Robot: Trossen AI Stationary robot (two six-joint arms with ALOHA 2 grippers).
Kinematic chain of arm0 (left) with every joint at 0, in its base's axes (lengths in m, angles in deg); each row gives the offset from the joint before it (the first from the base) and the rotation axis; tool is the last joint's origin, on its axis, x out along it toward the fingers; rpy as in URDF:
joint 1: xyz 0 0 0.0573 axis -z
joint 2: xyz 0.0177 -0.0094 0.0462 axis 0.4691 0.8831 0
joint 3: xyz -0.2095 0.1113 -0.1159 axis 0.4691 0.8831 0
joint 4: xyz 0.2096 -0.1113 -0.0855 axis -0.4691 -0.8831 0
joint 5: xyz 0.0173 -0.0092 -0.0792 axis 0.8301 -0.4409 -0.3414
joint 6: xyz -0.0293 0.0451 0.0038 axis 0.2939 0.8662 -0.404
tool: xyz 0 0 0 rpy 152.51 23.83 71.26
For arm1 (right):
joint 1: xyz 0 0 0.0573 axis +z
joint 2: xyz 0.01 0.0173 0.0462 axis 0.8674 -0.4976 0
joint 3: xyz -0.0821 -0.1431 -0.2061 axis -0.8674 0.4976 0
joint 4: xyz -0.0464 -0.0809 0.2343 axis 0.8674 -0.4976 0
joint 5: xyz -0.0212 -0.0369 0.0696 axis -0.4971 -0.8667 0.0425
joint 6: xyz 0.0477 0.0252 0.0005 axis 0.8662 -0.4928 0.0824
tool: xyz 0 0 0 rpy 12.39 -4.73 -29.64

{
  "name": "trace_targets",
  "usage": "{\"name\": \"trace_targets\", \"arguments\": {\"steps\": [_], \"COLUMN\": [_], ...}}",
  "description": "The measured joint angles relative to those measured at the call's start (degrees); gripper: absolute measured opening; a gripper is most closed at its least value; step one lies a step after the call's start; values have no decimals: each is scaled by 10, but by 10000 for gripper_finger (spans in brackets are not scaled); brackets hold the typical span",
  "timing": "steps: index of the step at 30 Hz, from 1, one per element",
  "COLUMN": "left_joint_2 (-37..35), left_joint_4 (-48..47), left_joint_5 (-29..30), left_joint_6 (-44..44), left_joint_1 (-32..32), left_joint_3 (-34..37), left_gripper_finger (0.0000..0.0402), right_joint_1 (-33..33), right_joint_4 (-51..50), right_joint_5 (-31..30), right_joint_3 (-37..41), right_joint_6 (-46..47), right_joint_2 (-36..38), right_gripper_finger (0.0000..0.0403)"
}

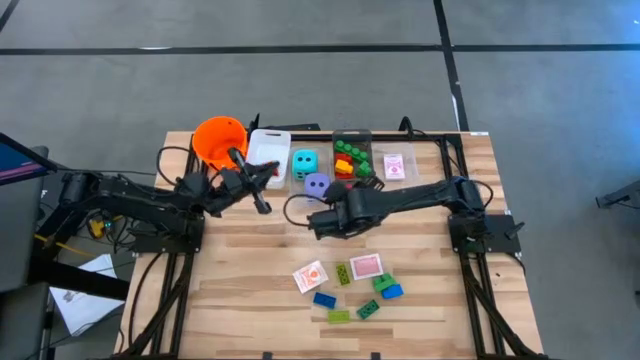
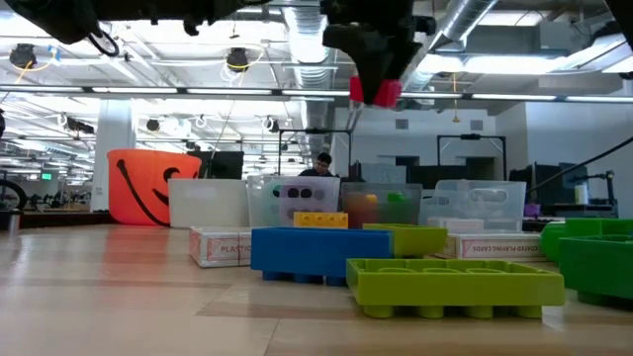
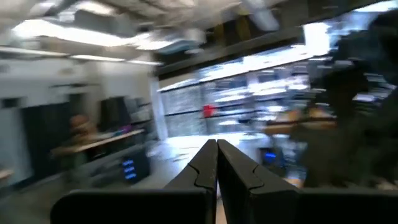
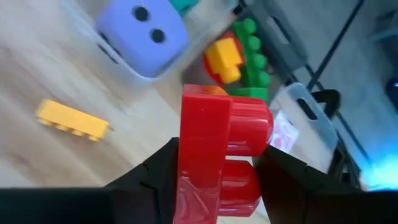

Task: Pick & Place Toys
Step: Put the large red game piece into the black bin

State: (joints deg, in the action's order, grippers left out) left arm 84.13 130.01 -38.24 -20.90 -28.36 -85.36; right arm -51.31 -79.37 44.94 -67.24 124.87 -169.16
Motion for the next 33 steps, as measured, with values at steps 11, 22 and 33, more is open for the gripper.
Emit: {"name": "trace_targets", "arguments": {"steps": [11, 22, 33], "left_joint_2": [-59, -66, -43], "left_joint_4": [-128, -109, -101], "left_joint_5": [129, 127, 125], "left_joint_6": [-70, -116, -98], "left_joint_1": [1, -1, -29], "left_joint_3": [0, 0, 0], "left_gripper_finger": [0, 0, 0], "right_joint_1": [41, -4, -176], "right_joint_4": [47, 563, 860], "right_joint_5": [-50, -216, -86], "right_joint_3": [268, 609, 661], "right_joint_6": [158, -7, -284], "right_joint_2": [214, 381, 341], "right_gripper_finger": [175, 166, 166]}}
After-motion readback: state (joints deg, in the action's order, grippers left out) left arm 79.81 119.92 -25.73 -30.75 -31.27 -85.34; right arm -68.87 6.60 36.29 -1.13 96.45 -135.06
